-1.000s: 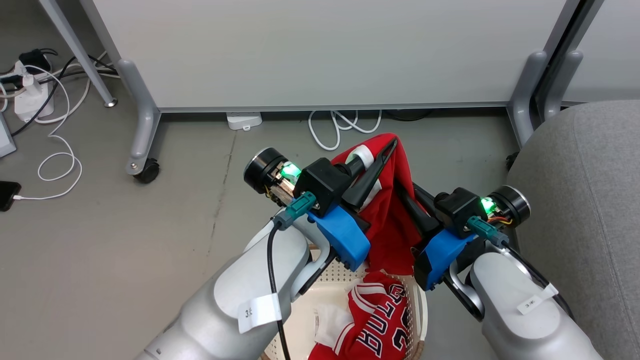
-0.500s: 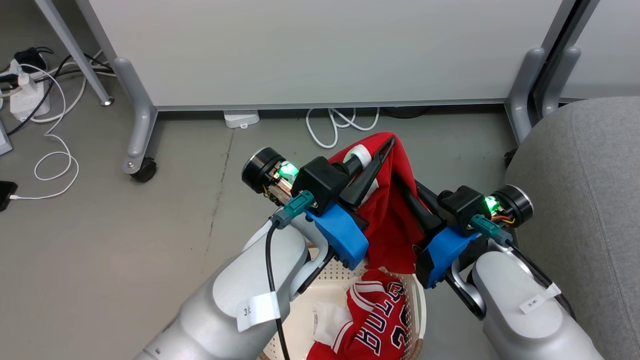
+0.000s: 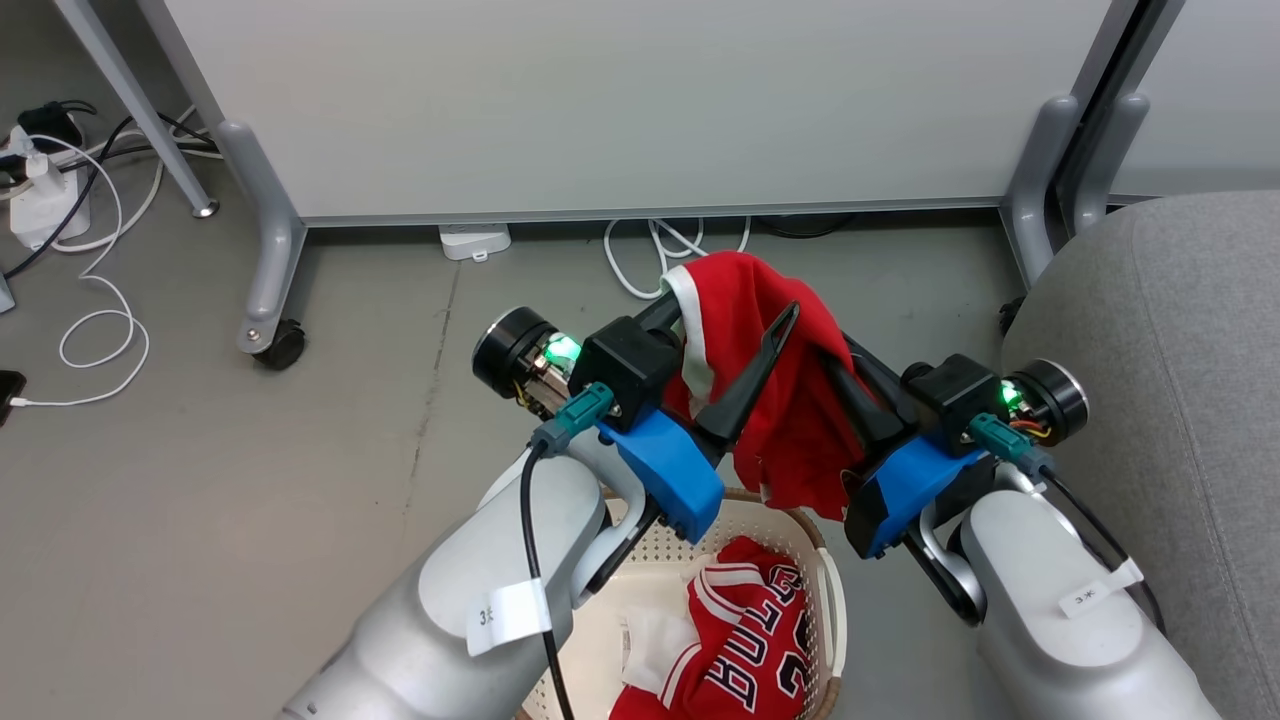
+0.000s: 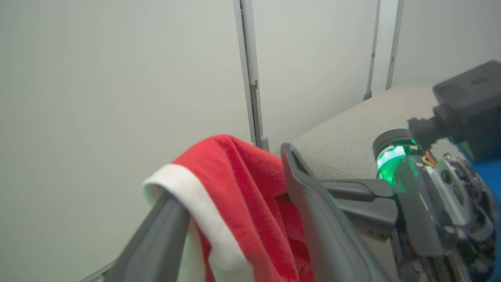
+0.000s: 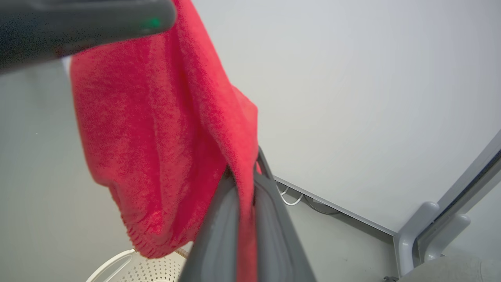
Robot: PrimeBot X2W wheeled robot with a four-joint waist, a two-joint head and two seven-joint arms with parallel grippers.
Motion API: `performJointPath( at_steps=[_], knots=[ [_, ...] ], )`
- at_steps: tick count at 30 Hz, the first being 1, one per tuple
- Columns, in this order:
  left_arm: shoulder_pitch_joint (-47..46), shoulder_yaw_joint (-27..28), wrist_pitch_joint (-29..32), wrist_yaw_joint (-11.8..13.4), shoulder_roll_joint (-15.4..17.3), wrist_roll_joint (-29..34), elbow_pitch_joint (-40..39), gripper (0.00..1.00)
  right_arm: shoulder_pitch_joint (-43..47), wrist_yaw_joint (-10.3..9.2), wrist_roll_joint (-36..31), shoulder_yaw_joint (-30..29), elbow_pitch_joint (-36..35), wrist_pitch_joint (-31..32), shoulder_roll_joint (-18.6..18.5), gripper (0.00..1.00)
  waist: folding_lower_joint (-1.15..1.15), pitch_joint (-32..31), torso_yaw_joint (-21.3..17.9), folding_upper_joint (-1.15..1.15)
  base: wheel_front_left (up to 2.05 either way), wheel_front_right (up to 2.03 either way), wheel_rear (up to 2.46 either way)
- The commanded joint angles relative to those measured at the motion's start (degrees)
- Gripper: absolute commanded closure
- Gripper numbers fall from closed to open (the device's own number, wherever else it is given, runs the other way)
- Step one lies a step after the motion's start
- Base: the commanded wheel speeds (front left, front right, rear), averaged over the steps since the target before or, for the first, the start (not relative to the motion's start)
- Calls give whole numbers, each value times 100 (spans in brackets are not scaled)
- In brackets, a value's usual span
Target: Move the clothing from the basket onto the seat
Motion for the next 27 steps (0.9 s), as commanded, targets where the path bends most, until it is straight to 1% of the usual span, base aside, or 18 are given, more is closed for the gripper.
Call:
performJointPath(
  at_steps=[1, 7, 12, 23, 27],
  knots=[
    [81, 27, -27, 24, 16, 25, 30, 0, 42, 1, 1, -57, -51, -24, 14, 100, 0, 2, -8, 0, 0, 0, 0],
    [168, 45, -27, 26, 51, 55, 52, 0, 91, 1, 5, -338, -171, -24, 31, 100, 0, 8, -68, 0, 0, 0, 0],
    [272, 101, -27, 58, 122, 108, -6, 0, 179, 1, -26, -561, -298, -24, 10, 100, 0, 22, -238, 0, 0, 0, 0],
    [551, 196, -27, 92, 273, 210, -148, 0, 506, 1, -51, -1067, -723, -25, -15, 100, 0, 17, -910, 0, 0, 0, 0],
    [619, 205, -23, 78, 278, 254, -206, 0, 700, 1, -86, -1286, -928, -25, -25, 100, 0, 8, -1171, 0, 0, 0, 0]
  ],
)
